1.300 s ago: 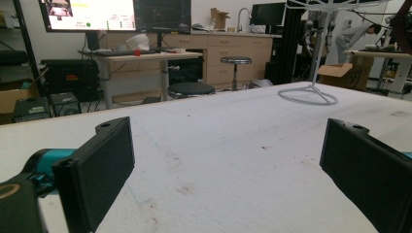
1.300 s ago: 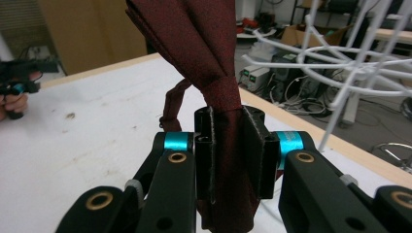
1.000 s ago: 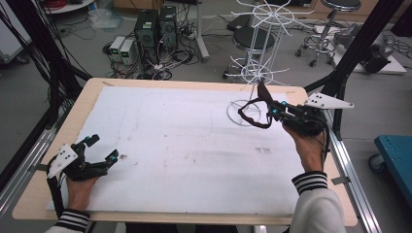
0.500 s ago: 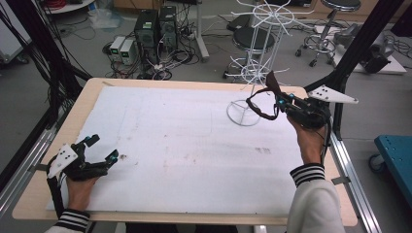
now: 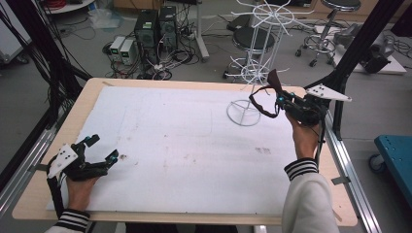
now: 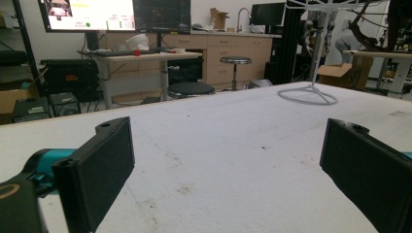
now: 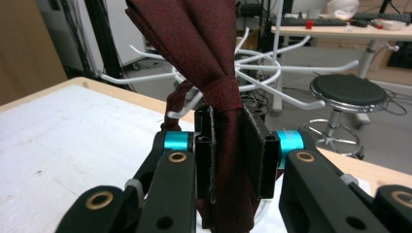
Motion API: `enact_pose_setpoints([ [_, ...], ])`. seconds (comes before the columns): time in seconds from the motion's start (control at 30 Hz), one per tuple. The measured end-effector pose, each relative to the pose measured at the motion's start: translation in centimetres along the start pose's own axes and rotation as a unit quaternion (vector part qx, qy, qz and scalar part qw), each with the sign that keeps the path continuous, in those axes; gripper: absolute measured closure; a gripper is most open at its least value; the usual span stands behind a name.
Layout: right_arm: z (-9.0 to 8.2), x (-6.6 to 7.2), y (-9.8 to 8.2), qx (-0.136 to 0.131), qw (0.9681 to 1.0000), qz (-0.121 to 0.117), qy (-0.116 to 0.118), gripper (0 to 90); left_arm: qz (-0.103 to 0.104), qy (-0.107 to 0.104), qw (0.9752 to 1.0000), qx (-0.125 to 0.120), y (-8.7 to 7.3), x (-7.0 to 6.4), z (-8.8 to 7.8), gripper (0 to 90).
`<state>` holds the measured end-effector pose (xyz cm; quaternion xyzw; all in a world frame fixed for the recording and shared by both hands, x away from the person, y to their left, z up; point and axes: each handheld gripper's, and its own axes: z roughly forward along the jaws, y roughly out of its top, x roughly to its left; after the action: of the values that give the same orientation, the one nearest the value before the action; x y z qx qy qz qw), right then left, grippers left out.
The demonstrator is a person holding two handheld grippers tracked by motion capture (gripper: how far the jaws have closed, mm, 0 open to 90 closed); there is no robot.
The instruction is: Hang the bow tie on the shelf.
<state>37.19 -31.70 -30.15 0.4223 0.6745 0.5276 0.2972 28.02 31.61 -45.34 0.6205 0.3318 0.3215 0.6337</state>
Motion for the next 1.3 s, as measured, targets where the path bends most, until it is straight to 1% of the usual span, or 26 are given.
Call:
enact_pose_setpoints([
  [0.03,0.1,0.0,-0.1,0.003,1.0000,0.000,-0.005,76.5,-0.001,0.001,1.0000,-0.001,0.0,0.0,0.0,6.0],
  [0.1,0.2,-0.1,-0.3,0.004,1.0000,0.005,-0.008,76.5,-0.001,0.001,1.0000,-0.001,0.0,0.0,0.0,6.0],
  [0.23,0.5,-0.2,-0.9,0.012,0.9998,0.004,-0.014,76.5,0.000,0.001,1.0000,-0.001,0.0,0.0,0.0,6.0],
  [0.33,0.7,-0.3,-1.4,0.016,0.9996,0.010,-0.020,76.5,0.001,0.000,1.0000,-0.001,0.0,0.0,0.0,6.0],
  [0.4,0.8,-0.3,-1.6,0.026,0.9993,0.015,-0.023,76.5,0.001,0.000,1.0000,0.000,0.0,0.0,0.0,6.0],
  [0.47,0.9,-0.3,-1.8,0.026,0.9992,0.016,-0.025,76.5,0.000,0.000,1.0000,-0.001,0.0,0.0,0.0,6.0],
  [0.7,1.5,-0.6,-2.9,0.050,0.9973,0.040,-0.036,76.5,0.001,0.000,1.0000,-0.001,0.0,0.0,0.0,6.0],
  [0.77,1.6,-0.6,-3.2,0.055,0.9969,0.039,-0.040,76.5,0.001,0.000,1.0000,-0.002,0.0,0.0,0.0,6.0],
  [0.9,1.8,-0.7,-3.8,0.063,0.9961,0.046,-0.042,76.5,0.001,0.000,1.0000,-0.001,0.0,0.0,0.0,6.0],
  [0.93,1.9,-0.7,-3.9,0.070,0.9954,0.051,-0.042,76.5,0.001,0.000,1.0000,-0.001,0.0,0.0,0.0,6.0],
  [1.0,2.1,-0.6,-4.2,0.068,0.9954,0.050,-0.045,76.5,0.001,0.000,1.0000,-0.001,0.0,0.0,0.0,6.0],
  [1.03,2.2,-0.5,-4.3,0.072,0.9952,0.051,-0.042,76.5,0.002,0.000,1.0000,-0.001,0.0,0.0,0.0,6.0],
  [1.07,2.3,-0.5,-4.3,0.075,0.9949,0.050,-0.044,76.5,0.001,0.000,1.0000,0.000,0.0,0.0,0.0,6.0],
  [1.1,2.4,-0.4,-4.4,0.075,0.9952,0.043,-0.048,76.5,0.002,-0.001,1.0000,0.000,0.0,0.0,0.0,6.0],
  [1.17,2.4,-0.3,-4.5,0.072,0.9954,0.039,-0.049,76.1,0.001,0.000,1.0000,0.000,0.0,0.0,0.0,6.0],
  [1.2,2.4,-0.3,-4.5,0.072,0.9953,0.043,-0.050,75.3,0.001,0.000,1.0000,0.000,0.0,0.0,0.0,6.0],
  [1.3,2.3,-0.3,-4.6,0.068,0.9958,0.037,-0.048,71.6,0.000,0.000,1.0000,-0.001,0.0,0.0,0.0,6.0],
])
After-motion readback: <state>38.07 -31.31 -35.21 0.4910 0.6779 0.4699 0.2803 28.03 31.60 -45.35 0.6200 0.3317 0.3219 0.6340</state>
